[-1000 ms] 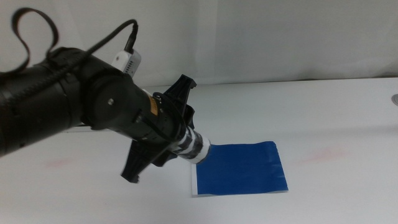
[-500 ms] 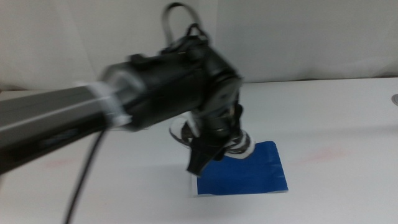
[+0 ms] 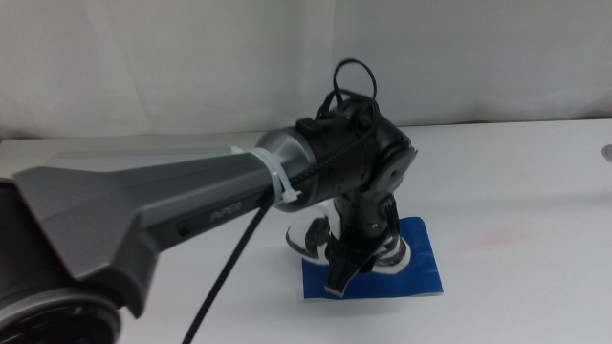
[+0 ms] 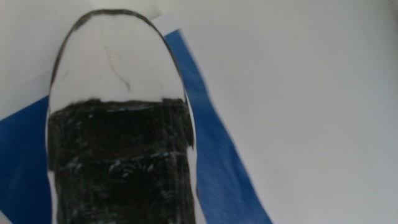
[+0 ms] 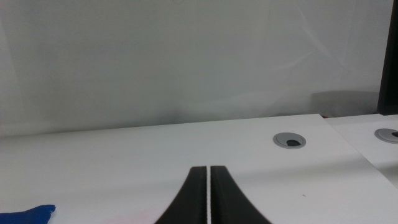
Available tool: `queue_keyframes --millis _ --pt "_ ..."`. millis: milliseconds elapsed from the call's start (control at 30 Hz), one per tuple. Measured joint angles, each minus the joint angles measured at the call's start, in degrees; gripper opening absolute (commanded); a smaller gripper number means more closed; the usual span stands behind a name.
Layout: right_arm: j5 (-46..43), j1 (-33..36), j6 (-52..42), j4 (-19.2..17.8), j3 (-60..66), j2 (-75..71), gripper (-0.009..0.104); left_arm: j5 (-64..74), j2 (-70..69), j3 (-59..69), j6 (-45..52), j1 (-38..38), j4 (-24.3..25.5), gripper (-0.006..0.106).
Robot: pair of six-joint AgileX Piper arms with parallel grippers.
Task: Use one arm to grab the shoe from the table and place it on the mat.
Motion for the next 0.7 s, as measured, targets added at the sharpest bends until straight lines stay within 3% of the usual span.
queue_keyframes --millis 700 --pt "0.00 0.00 -0.20 0.00 0.00 0.00 -0.002 -3.02 5.20 -0.69 -1.96 -0.80 -4.89 -0.003"
